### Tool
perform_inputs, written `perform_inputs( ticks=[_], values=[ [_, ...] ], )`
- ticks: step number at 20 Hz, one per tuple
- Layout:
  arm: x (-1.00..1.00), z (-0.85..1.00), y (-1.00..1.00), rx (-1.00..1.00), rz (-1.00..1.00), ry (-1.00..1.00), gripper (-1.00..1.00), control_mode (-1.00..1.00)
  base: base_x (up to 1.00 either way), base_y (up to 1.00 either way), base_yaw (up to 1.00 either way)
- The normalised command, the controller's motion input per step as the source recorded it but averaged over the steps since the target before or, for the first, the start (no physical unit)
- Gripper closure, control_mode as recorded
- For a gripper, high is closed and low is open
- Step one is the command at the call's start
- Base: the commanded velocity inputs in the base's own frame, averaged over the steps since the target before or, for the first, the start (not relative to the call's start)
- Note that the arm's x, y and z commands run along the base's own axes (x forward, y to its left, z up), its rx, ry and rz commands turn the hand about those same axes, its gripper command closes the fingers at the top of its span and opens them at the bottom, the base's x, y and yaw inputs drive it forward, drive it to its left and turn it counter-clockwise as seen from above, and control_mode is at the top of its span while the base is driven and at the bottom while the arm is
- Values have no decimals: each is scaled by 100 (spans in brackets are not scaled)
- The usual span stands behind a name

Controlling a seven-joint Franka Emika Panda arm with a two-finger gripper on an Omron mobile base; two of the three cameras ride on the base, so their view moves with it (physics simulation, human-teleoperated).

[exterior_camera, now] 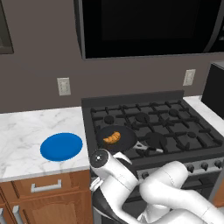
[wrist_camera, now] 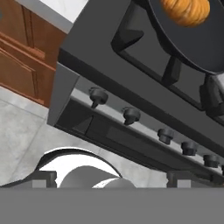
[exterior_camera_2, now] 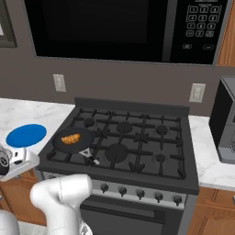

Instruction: Pick the croissant and place it on the pan. Then turn on the stove to warm the croissant.

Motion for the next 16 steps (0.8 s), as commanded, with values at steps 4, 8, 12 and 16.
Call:
perform_inputs(
  ticks=[4, 8, 12, 16],
  values=[
    [0, -34, 0, -1, 0, -17, -100, -100, 0, 0, 0],
    [0, -29, 0, -2, -1, -18, -100, -100, 0, 0, 0],
    [0, -17, 0, 0, -2, -3, -100, -100, 0, 0, 0],
    [1, -6, 0, 0, -3, 5, -100, -100, 0, 0, 0]
  ],
)
